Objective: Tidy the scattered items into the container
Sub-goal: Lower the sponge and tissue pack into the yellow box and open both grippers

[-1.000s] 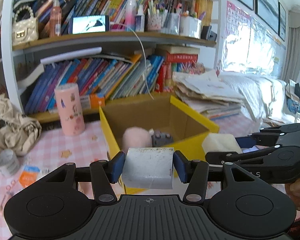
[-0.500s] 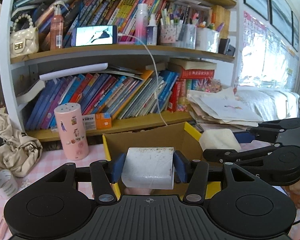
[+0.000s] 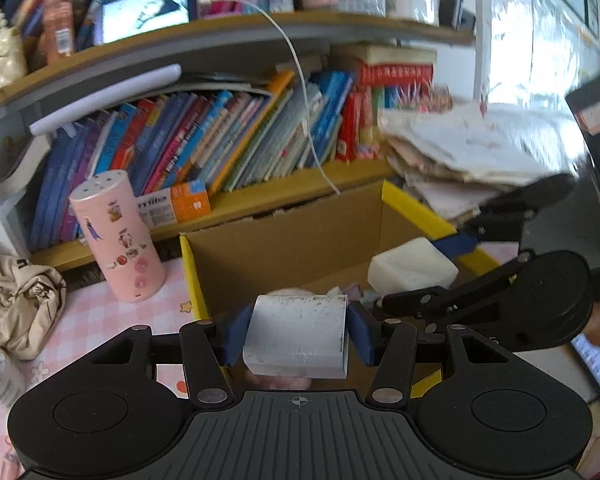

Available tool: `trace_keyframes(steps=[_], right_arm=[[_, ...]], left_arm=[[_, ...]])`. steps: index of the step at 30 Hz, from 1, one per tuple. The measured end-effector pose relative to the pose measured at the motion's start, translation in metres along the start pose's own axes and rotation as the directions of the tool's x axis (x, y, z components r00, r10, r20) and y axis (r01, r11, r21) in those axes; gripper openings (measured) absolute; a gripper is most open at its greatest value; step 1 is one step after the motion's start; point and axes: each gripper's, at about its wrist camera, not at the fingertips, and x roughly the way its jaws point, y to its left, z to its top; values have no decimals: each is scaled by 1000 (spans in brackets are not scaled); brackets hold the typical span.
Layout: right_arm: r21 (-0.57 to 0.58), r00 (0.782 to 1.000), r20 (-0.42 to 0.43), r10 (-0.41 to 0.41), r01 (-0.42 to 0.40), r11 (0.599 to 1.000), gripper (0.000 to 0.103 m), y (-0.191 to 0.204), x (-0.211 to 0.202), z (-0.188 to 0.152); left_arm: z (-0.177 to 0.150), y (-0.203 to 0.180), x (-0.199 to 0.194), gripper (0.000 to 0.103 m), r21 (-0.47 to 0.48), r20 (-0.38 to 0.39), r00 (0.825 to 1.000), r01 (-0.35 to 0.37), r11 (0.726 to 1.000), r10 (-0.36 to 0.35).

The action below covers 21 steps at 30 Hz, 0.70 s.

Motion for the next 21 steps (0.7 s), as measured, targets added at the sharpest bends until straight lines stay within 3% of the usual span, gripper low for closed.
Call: trace_keyframes(steps=[10, 21], right_arm=[[-170, 992, -113, 61, -80, 982, 47, -1, 34, 4], [-204, 968, -223, 117, -164, 965, 47, 0, 64, 9]], left_arm=[[-6, -8, 30, 52, 45, -100, 995, 30, 999, -25], [-8, -2, 46, 52, -9, -170, 982, 77, 997, -77]])
